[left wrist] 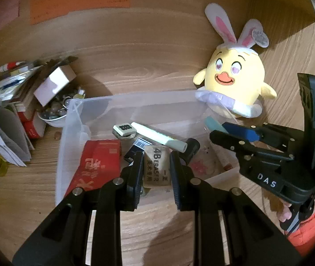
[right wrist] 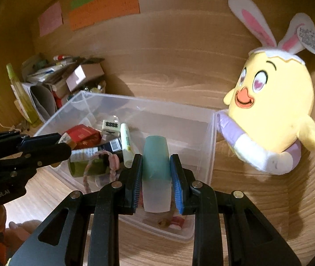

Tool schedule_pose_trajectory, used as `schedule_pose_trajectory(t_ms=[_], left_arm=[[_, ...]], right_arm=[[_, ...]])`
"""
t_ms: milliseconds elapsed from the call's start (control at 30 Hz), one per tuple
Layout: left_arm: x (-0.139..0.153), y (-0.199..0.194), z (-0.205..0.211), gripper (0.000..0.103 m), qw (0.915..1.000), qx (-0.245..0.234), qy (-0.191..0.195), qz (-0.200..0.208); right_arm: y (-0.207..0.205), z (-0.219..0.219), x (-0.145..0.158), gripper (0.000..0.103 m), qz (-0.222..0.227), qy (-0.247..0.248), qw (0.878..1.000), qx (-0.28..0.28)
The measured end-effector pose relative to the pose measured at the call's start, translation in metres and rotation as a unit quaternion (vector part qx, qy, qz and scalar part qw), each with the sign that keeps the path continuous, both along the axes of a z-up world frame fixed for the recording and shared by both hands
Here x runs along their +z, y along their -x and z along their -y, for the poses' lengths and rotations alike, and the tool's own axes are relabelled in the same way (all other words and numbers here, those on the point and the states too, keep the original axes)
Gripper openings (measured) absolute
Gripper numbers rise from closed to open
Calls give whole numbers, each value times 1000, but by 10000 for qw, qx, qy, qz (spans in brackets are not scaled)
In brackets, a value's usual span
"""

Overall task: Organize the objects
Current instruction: 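Carry the mint eraser and cork-coloured eraser into the clear box and release both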

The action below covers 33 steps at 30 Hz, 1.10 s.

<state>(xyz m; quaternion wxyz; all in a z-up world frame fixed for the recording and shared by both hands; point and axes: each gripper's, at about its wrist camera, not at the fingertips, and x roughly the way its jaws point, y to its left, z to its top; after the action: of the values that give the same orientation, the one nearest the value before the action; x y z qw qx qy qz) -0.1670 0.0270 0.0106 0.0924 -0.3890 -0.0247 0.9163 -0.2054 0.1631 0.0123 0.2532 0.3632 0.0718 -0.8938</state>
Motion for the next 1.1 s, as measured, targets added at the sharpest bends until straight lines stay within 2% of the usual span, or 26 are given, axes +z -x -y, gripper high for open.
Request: schedule_pose_trajectory(t_ms=[267, 600, 667, 733, 800, 967, 1100], left_arm=[[-11, 12, -3, 23, 9999, -37, 26, 129], [-8, 8, -5, 23, 10000, -38, 84, -29], [-6, 6, -6, 26, 9999, -47, 109, -69], [-3, 3, -7, 31, 9998, -54, 145, -124], [1, -2, -6, 37, 9996, -34, 176, -203], [14, -18, -6, 57, 9984, 57, 320, -467], [25, -35, -3, 75, 9963, 133, 441, -724]], right_arm=[[3, 10, -9, 23, 78, -192, 9998, 9], [3, 17, -13, 23, 133, -256, 9996, 64], [3, 17, -13, 27, 124, -262, 9996, 76], [3, 17, -12, 46, 93, -269, 9996, 47], [2, 16, -10, 54, 32, -244, 9997, 8], [-5, 17, 0, 59, -166, -237, 9996, 18], [-16, 16, 10, 72, -293, -201, 9993, 96]])
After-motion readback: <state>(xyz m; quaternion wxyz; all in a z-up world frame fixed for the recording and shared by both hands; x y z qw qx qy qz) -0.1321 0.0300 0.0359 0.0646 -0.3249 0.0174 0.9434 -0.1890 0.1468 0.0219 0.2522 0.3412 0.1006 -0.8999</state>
